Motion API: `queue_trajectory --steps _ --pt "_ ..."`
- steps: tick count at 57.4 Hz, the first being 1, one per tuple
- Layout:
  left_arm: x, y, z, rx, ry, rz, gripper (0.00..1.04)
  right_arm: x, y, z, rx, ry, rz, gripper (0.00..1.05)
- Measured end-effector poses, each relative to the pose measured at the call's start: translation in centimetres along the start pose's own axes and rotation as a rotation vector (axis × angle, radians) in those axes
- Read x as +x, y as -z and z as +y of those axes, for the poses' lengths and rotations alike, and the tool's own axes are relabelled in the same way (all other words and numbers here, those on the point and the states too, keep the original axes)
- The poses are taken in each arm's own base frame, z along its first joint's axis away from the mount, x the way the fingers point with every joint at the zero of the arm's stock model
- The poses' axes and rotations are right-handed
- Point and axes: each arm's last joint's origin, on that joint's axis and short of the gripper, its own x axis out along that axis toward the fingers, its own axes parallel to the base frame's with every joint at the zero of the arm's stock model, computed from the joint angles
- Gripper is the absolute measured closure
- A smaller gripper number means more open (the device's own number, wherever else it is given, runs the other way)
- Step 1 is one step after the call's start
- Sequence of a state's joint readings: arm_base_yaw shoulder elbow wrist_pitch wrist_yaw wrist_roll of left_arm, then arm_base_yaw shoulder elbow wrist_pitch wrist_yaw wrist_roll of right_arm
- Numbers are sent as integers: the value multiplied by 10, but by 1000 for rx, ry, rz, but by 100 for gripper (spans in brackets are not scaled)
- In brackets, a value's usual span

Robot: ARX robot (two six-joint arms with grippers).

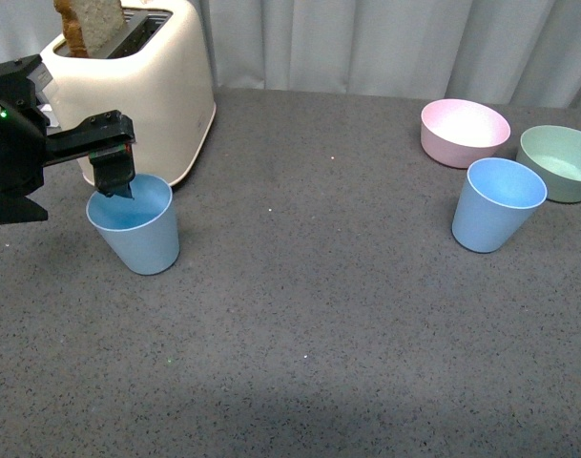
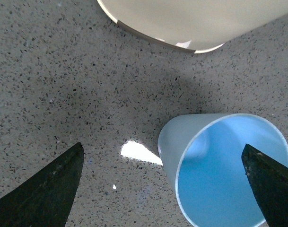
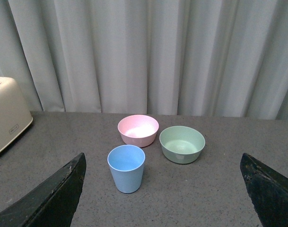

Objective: Stack blue cups with both arms

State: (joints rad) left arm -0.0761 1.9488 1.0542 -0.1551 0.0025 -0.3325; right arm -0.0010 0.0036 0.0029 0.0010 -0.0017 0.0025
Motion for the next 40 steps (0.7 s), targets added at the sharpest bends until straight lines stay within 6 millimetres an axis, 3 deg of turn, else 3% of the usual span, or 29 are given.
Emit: queue_trajectory --steps 11,32,40 --pt "10 1 -1 -11 -12 45 46 0 0 0 0 0 0 10" --pt "11 7 -10 14 -7 83 101 0 0 0 0 0 0 10" --pt "10 7 -16 26 -2 87 101 0 0 0 0 0 0 10"
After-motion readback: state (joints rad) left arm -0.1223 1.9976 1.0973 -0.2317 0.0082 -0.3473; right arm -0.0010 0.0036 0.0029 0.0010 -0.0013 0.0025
